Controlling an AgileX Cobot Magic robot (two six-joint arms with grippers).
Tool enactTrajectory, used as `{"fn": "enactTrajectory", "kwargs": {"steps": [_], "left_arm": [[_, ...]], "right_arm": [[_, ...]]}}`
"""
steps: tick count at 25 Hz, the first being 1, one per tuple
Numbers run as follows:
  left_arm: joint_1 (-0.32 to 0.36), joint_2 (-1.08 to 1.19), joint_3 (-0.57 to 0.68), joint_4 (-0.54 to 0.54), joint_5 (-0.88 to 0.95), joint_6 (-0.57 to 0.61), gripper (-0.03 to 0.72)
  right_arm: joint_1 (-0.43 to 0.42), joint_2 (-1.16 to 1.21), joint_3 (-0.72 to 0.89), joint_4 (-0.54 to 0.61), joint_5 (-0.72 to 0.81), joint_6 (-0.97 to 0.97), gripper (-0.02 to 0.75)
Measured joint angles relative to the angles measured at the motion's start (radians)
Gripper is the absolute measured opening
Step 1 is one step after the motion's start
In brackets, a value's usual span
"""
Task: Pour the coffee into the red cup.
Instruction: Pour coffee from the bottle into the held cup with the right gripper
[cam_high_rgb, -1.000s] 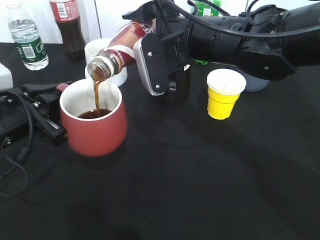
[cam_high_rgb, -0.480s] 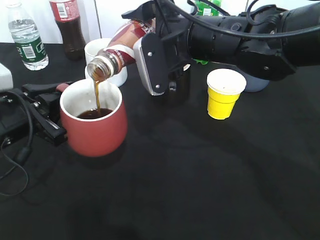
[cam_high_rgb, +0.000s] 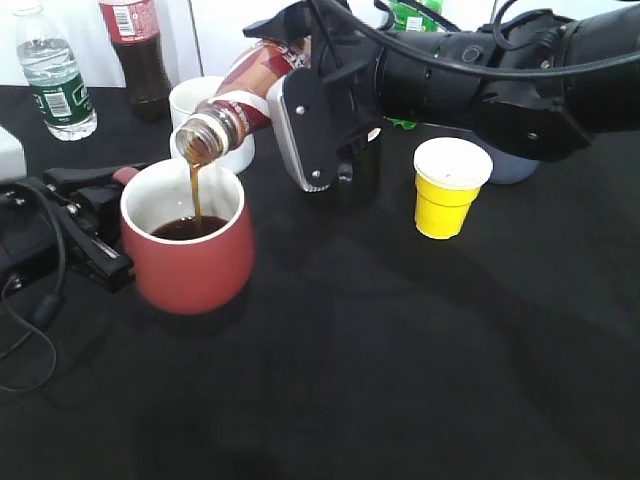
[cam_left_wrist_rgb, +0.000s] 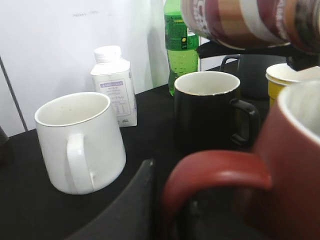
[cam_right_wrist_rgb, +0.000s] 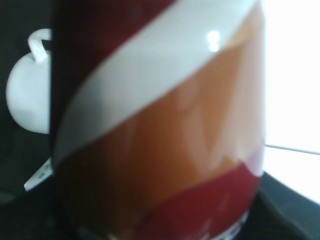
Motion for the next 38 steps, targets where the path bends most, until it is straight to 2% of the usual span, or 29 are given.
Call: {"fn": "enactTrajectory", "kwargs": {"steps": [38], "left_arm": [[0.0,0.0,0.0,0.0,0.008,0.003,0.093]], "right_arm": [[0.0,0.0,0.0,0.002,-0.003,-0.052,0.534]]}}
